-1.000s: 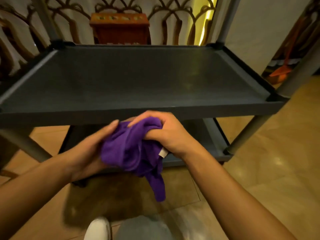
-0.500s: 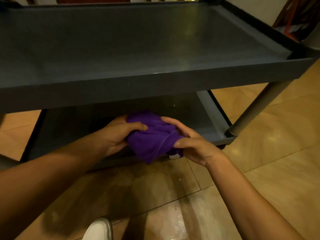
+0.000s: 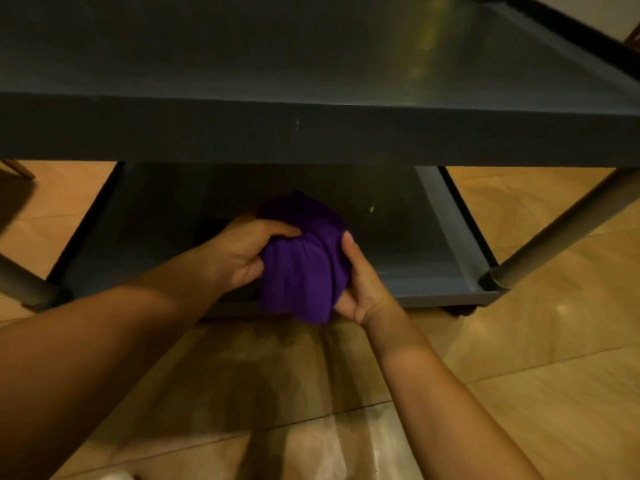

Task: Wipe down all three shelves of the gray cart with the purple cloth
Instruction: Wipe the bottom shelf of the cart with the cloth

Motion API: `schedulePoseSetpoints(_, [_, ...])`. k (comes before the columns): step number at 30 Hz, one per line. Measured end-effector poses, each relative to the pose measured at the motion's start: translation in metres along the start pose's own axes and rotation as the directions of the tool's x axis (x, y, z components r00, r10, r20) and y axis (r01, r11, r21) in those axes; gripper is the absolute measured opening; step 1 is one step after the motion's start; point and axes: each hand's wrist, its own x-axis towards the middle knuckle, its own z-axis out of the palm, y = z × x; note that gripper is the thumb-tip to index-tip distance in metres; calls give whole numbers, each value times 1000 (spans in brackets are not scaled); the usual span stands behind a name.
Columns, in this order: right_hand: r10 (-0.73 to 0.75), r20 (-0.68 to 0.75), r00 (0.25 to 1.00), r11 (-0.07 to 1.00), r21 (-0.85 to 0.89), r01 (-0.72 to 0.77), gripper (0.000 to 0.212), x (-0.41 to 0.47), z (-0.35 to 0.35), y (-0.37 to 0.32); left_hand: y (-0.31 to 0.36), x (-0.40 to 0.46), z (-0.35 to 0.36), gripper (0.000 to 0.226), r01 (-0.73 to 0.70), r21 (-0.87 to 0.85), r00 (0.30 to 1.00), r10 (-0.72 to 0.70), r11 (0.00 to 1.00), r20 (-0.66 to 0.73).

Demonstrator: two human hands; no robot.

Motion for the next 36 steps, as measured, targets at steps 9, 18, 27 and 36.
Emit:
schedulePoseSetpoints(9, [-240, -337, 910, 863, -504, 41, 43, 31, 19, -19, 21, 17, -43, 83, -74, 889, 966, 255, 452, -50])
schedulePoseSetpoints(18, [-835, -262, 485, 22, -895, -445, 24, 24, -57, -121, -34, -4, -179, 66, 66, 997, 842, 539, -33, -38])
schedulePoseSetpoints(27, [-720, -259, 643, -311, -708, -634, 74, -21, -129, -86, -38, -34, -252, 97, 287, 958, 921, 274, -5, -275])
schedulePoseSetpoints(36, [-728, -285, 624, -358, -618, -700, 67, -5, -140, -89, -70, -34, -260, 91, 309, 931, 851, 494, -193, -180])
